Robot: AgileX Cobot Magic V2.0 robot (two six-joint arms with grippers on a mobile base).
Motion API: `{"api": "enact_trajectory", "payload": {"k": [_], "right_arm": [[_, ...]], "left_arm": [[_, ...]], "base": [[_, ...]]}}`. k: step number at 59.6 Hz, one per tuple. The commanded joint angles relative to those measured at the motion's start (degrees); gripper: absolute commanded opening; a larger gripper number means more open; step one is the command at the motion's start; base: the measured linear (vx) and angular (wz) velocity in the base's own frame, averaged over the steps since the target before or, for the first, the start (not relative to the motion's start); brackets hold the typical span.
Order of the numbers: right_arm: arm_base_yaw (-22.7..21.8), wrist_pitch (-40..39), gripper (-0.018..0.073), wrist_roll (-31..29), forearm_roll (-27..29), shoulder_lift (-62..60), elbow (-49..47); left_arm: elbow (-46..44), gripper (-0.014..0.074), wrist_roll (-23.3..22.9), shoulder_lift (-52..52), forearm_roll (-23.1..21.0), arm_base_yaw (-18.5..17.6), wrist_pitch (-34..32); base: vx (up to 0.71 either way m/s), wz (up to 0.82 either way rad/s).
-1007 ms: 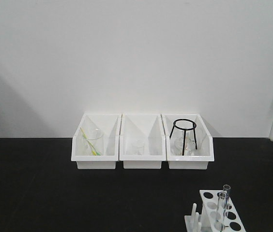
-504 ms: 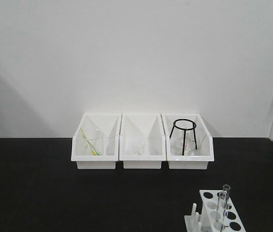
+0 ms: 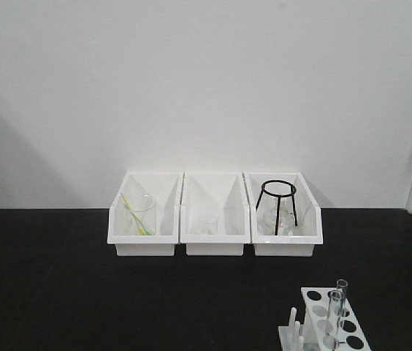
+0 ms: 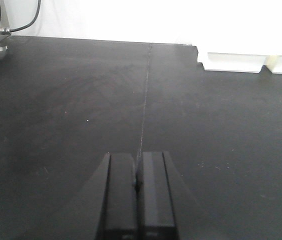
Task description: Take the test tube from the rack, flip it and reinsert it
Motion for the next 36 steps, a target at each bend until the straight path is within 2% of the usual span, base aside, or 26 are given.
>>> {"api": "enact_trajectory", "payload": {"k": [1, 13, 22, 28, 36], "right_arm": [[-0.19, -3.83, -0.0007, -0.05, -0.84, 5.66, -4.6], [-0.19, -6.1, 0.0006, 0.01, -0.51, 15.15, -5.71], [-0.19, -6.23, 0.0052, 0.01, -0.51, 20.31, -5.71], [-0.19, -6.79, 0.0111, 0.01, -0.51, 23.1, -5.71], [-0.19, -7.65, 0.0239, 0.01, -0.51, 25.78, -5.71]], "left_arm": [[-0.01, -0.0006, 0.01, -0.64, -0.25, -0.4, -4.97], [-0.01, -0.0006, 0.01, -0.64, -0.25, -0.4, -4.97], [-0.01, -0.0006, 0.01, -0.64, -0.25, -0.4, -4.97], [-0.01, -0.0006, 0.01, -0.64, -0.25, -0.4, -4.97], [-0.01, -0.0006, 0.01, -0.64, -0.25, -0.4, -4.97]], "base": [[0.0, 0.0], [0.0, 0.0], [0.0, 0.0], [0.0, 0.0], [0.0, 0.0]]}}
